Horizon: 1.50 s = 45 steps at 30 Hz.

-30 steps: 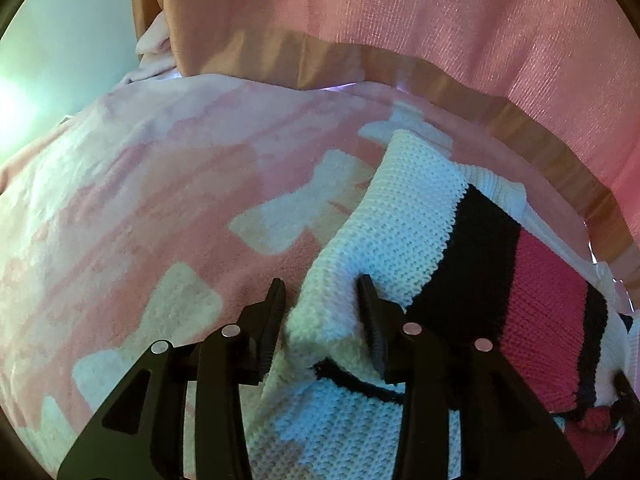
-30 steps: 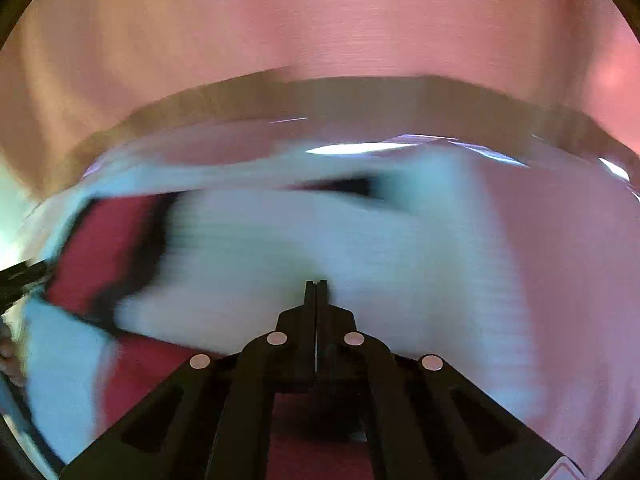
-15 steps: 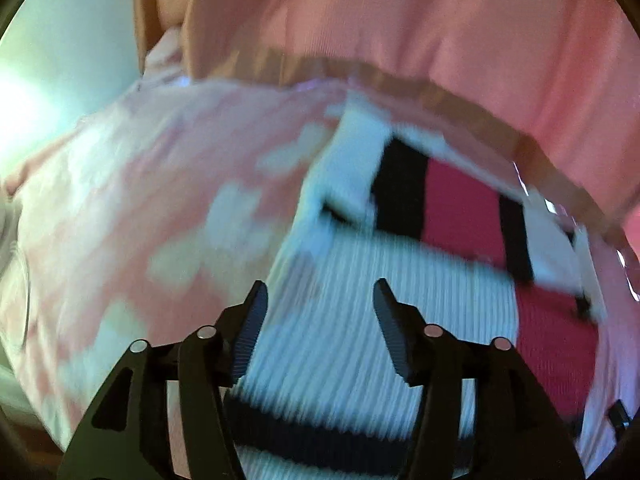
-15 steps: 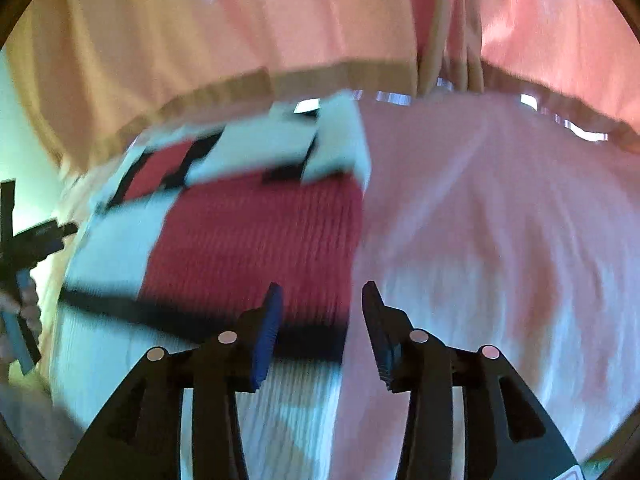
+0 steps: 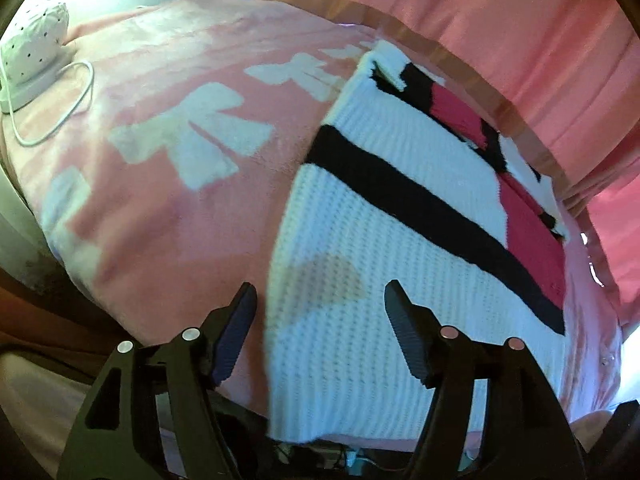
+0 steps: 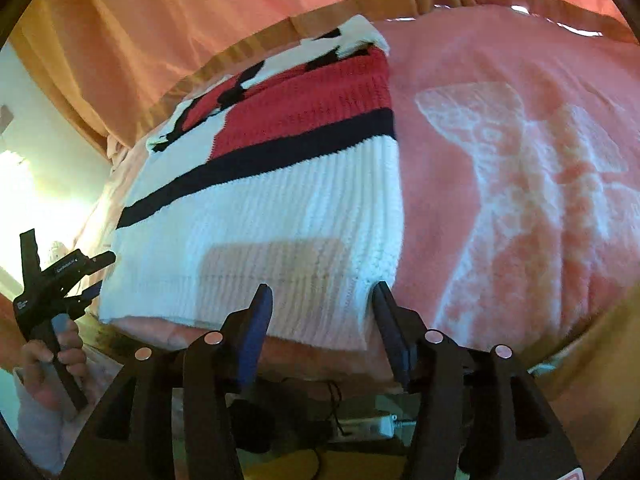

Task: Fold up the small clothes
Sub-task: 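Grasp the sweater hem with both grippers and lift it toward the collar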

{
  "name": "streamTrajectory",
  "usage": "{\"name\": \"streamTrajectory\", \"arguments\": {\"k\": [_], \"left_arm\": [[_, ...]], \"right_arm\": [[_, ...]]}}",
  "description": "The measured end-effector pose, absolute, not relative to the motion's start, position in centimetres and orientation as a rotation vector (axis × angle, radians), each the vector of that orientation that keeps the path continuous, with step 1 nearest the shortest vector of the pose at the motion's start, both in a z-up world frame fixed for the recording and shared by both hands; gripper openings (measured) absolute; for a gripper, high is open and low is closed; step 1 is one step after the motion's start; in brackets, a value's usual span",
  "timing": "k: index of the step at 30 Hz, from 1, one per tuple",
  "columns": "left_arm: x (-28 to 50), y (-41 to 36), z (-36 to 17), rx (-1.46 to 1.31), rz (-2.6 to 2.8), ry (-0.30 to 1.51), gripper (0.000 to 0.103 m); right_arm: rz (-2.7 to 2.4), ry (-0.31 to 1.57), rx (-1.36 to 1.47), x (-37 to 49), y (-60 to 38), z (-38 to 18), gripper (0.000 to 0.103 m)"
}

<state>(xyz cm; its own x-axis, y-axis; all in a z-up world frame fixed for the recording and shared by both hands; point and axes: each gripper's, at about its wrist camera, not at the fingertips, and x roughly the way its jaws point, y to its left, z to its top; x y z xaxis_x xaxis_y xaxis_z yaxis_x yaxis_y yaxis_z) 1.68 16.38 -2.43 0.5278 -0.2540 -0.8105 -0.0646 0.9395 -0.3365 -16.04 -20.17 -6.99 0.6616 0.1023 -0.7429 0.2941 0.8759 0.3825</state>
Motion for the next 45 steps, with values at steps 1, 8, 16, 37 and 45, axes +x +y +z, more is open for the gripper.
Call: {"name": "streamTrajectory", "arguments": {"k": [1,8,16,37,45], "left_arm": [[1.5,16.1,-2.5,-0.336,-0.123,1.012,0.064],[2.2,15.1,-2.8,-0.313,-0.147,1.017,0.016],[-2.0,15.2,3.2,-0.391,-0.268,0.931,0.007],[-11.3,13.2,14.1,-0.309,-0.397,0.716,0.004],[6.8,8.4,15.5,-0.233,-0.176,0.483,0.004]], "right_arm": [[-0.115,0.844,0.497,-15.9,-20.1,-7.0,0.053],[-0.098,0.822,0.543,-14.8,-20.7,-7.2,0.009],[-0.089,0.653,0.51,-18.7,-22.6,-0.5,0.007],[-0.096,0.479,0.353,-28.1,-21.7,9.9,0.006],[-0.104,0.442,0.357,-10.5,-31.1,9.6,0.006]]}}
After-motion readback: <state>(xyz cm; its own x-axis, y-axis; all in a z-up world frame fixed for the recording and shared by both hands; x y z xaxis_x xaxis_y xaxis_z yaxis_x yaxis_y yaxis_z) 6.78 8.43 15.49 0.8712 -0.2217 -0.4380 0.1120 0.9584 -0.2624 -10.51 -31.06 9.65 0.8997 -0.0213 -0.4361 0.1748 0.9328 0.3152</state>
